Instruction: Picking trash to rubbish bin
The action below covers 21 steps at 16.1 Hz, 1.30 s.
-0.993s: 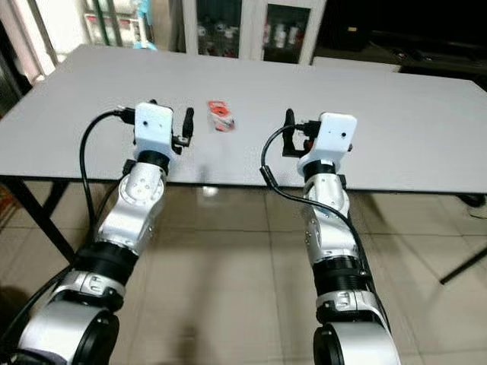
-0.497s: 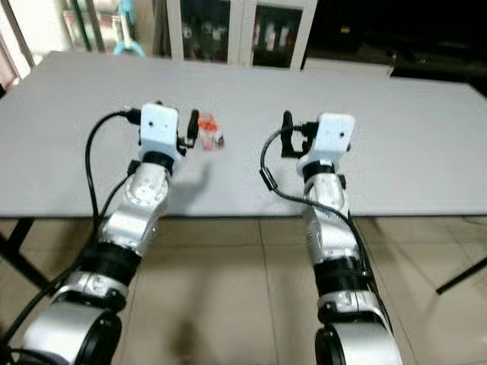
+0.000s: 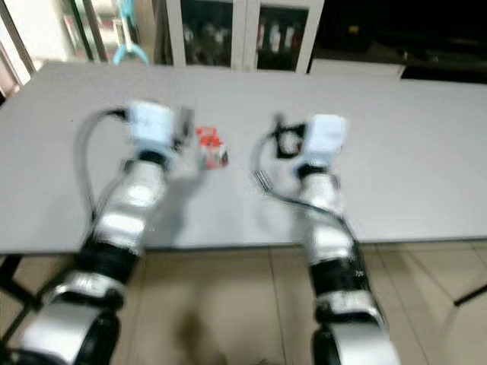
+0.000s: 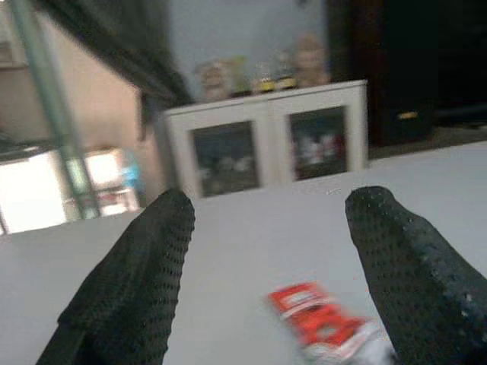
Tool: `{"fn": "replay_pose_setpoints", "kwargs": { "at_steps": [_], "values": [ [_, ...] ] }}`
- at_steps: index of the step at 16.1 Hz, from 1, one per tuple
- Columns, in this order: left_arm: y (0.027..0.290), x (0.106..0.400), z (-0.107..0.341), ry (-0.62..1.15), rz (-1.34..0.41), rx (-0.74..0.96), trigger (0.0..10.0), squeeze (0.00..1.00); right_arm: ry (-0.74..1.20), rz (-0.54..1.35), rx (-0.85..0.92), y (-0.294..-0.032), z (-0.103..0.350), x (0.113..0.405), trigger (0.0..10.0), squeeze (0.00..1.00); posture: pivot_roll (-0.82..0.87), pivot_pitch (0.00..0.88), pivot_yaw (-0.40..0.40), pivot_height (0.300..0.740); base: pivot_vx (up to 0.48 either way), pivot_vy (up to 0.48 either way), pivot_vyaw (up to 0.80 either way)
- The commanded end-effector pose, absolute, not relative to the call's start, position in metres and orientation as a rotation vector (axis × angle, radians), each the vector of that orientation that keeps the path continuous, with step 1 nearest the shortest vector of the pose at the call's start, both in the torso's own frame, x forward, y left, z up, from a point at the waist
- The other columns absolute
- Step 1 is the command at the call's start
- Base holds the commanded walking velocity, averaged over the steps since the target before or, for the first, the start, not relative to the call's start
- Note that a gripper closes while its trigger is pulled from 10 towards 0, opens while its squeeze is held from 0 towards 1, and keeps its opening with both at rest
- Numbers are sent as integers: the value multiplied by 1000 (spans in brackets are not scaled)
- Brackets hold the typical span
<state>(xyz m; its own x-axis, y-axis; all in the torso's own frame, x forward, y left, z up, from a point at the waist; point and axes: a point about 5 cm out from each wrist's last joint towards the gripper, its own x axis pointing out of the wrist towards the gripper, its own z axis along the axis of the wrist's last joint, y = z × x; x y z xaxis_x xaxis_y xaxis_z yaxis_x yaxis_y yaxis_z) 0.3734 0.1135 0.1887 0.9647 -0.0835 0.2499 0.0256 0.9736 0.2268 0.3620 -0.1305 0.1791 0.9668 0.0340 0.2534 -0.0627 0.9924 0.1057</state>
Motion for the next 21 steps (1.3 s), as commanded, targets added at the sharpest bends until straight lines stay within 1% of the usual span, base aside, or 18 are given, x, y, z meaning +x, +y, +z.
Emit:
{"fn": "replay_pose_setpoints", "kwargs": {
  "at_steps": [1,10,12,14,19,21],
  "values": [
    [123,375,194,-269,-37,239,10000,0,-271,71,131,-123,185,362,10000,0,-60,36,-99,740,480,0,0],
    [118,373,187,-251,-64,232,10000,0,-260,74,137,-122,182,361,10000,0,-59,38,-96,740,459,0,0],
    [112,370,185,-242,-104,206,10000,0,-258,75,138,-122,181,361,10000,0,-57,35,-97,740,0,0,0],
    [105,366,175,-190,-152,169,10000,0,-255,78,137,-121,180,360,10000,0,-55,30,-96,740,0,0,0],
    [100,362,151,14,-228,-69,10000,0,-247,90,136,-118,178,361,10000,0,-53,29,-96,740,0,0,0],
    [100,361,140,115,-269,-93,10000,0,-241,92,135,-117,177,360,10000,0,-53,35,-95,740,0,0,0]
  ]
}}
